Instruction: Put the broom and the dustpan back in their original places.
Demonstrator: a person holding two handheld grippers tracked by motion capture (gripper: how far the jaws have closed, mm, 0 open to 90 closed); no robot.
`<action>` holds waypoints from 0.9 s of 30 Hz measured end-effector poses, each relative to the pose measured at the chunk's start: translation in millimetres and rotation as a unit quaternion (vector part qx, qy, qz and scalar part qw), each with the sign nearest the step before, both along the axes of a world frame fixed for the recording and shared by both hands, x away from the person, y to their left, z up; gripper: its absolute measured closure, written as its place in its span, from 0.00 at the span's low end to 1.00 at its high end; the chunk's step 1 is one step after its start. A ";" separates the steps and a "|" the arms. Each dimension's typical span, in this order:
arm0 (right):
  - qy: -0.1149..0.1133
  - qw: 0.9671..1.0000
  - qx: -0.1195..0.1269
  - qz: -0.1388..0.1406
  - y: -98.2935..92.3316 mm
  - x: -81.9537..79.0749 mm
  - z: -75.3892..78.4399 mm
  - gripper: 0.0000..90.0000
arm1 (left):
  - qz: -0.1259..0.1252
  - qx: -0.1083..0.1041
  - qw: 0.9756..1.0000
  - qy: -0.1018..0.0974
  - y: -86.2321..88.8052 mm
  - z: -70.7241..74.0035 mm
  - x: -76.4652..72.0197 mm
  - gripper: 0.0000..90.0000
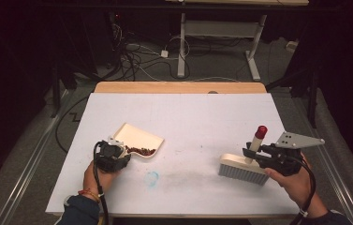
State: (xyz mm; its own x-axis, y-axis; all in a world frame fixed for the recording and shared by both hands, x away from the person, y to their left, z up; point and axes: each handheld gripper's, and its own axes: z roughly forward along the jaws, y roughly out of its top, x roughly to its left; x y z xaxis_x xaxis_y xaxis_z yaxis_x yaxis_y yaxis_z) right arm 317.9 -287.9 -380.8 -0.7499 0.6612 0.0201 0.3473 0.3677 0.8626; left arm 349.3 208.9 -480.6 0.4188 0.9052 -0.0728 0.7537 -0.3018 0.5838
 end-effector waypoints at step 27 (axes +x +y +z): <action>0.104 0.986 -0.090 -0.098 34.6 136.4 -40.8 0.67 | -0.003 -0.036 0.999 -0.014 -9.5 2.0 -5.5 0.52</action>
State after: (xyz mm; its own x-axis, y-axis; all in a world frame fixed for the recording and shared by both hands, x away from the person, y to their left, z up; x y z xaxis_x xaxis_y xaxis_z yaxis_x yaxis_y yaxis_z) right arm 454.2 -253.3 -421.6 -0.5997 0.7997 0.0292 0.5894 0.4167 0.6921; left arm 343.9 199.4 -478.6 0.4266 0.8957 -0.1255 0.7350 -0.2625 0.6252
